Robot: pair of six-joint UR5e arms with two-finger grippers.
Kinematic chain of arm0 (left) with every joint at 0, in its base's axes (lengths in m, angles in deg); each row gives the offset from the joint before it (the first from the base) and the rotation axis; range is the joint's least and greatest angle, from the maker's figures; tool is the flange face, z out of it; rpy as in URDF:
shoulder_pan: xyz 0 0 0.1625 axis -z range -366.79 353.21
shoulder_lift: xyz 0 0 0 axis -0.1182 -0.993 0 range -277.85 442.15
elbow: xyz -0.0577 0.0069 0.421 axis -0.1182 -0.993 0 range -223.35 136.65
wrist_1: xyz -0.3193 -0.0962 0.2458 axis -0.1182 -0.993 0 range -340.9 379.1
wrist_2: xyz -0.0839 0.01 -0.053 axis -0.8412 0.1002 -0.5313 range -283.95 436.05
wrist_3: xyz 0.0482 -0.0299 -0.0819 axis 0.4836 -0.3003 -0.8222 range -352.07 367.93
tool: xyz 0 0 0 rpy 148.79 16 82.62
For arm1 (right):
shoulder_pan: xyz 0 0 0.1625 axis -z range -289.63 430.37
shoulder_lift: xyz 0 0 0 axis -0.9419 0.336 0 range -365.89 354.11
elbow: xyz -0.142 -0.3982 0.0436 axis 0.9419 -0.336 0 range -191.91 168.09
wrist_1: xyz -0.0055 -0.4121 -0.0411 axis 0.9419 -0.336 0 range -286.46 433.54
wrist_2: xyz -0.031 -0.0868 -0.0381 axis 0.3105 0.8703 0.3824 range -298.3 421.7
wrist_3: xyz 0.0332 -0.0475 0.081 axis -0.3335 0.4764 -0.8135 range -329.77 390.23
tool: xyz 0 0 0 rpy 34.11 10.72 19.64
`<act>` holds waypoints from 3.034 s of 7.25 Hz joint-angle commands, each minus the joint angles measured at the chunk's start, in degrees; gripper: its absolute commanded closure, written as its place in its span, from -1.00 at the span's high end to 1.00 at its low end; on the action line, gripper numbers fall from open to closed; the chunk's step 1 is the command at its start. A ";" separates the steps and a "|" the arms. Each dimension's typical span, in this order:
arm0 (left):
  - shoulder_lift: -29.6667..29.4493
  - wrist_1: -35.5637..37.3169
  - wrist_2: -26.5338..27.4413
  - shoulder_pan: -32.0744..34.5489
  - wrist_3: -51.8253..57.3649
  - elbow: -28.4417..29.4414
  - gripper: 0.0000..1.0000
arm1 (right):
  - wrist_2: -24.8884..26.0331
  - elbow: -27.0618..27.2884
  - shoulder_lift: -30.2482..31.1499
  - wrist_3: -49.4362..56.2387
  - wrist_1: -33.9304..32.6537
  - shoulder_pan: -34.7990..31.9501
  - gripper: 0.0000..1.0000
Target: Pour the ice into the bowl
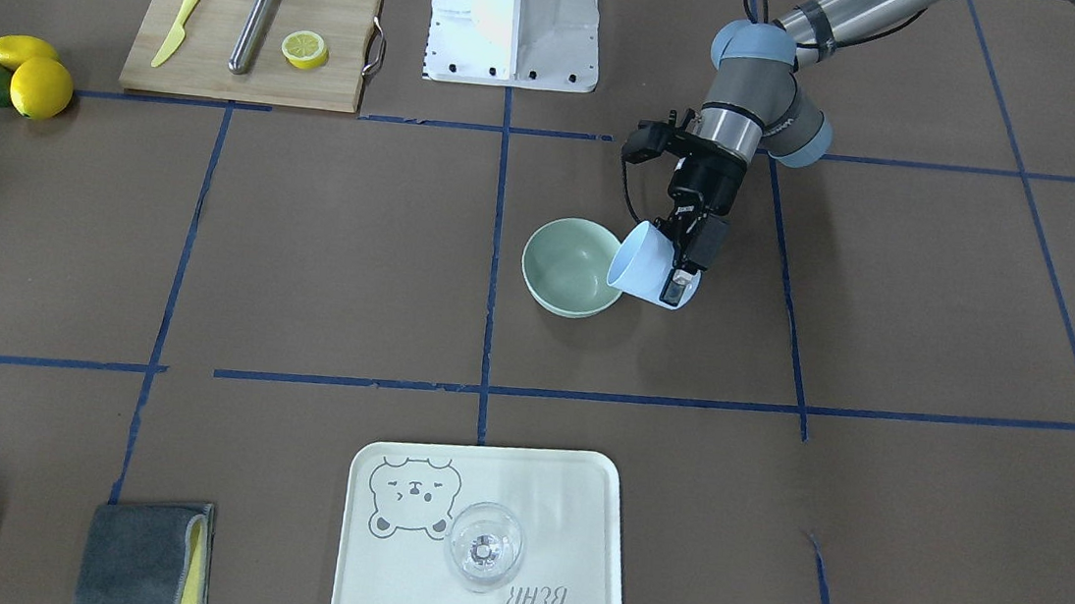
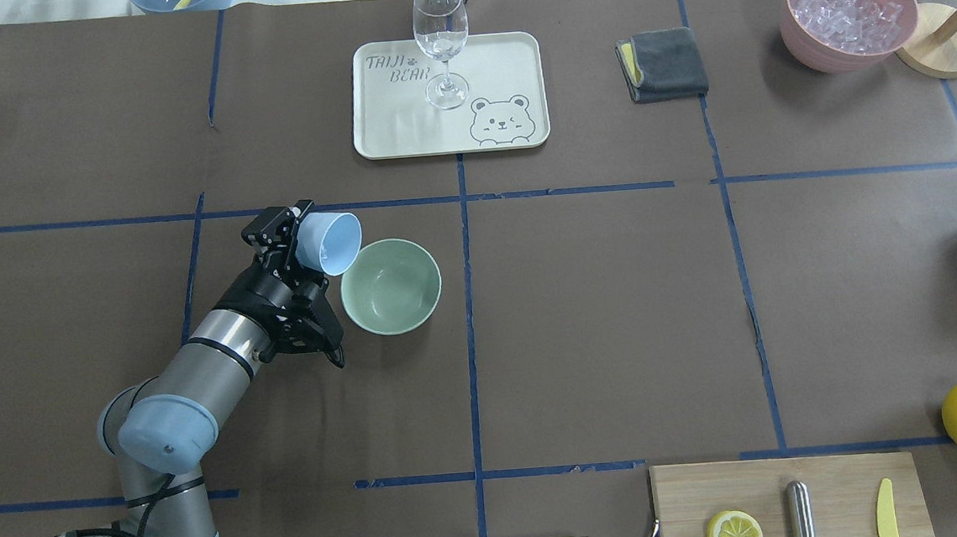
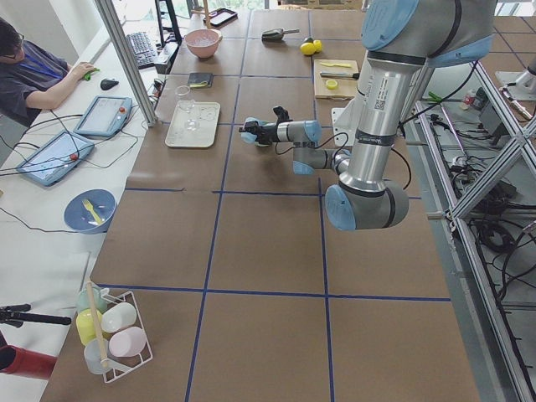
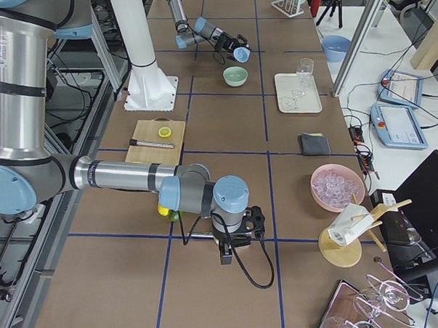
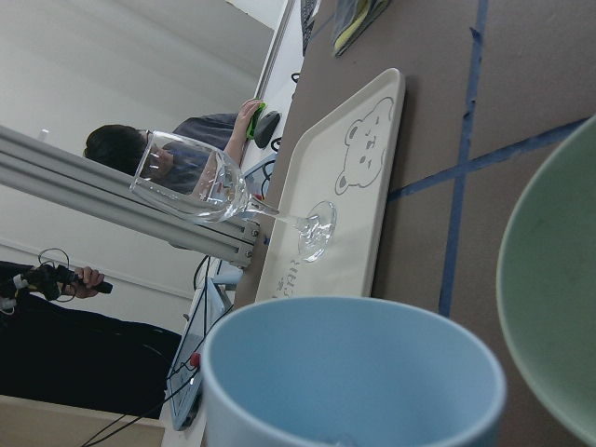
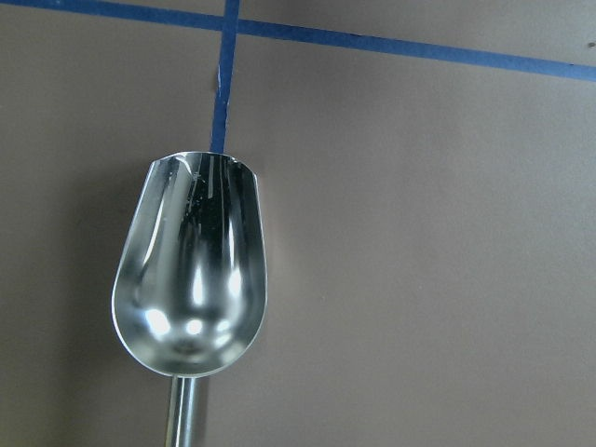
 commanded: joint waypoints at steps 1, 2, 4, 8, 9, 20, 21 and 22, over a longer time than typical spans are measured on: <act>-0.86 1.10 0.69 -1.13 12.77 -0.39 -1.00 | 0.00 -0.02 0.00 -0.04 0.00 -0.31 1.00; -1.73 3.37 0.86 -1.04 18.56 -0.31 -1.00 | -0.09 -0.03 0.00 -0.04 0.00 -0.57 1.00; -1.48 5.59 3.91 -1.04 23.35 -0.57 -1.00 | -0.26 -0.03 0.52 -0.04 0.00 -0.84 1.00; -1.83 5.77 8.49 -0.69 36.23 -0.83 -1.00 | -0.44 -0.03 1.14 -0.04 0.00 -1.72 1.00; -1.83 5.85 9.99 -0.69 38.37 -0.84 -1.00 | -0.44 -0.03 1.14 -0.04 0.00 -2.07 1.00; -0.69 4.10 -8.09 6.85 -1.45 -2.24 -1.00 | -0.35 -0.03 2.11 0.57 0.00 -4.09 1.00; 0.62 4.01 -11.76 8.09 -19.26 -2.24 -1.00 | -0.18 -0.03 2.11 0.66 0.09 -4.27 1.00; 3.85 3.66 -16.58 9.06 -30.23 -4.16 -1.00 | -0.17 -0.03 2.11 0.75 0.09 -4.88 1.00</act>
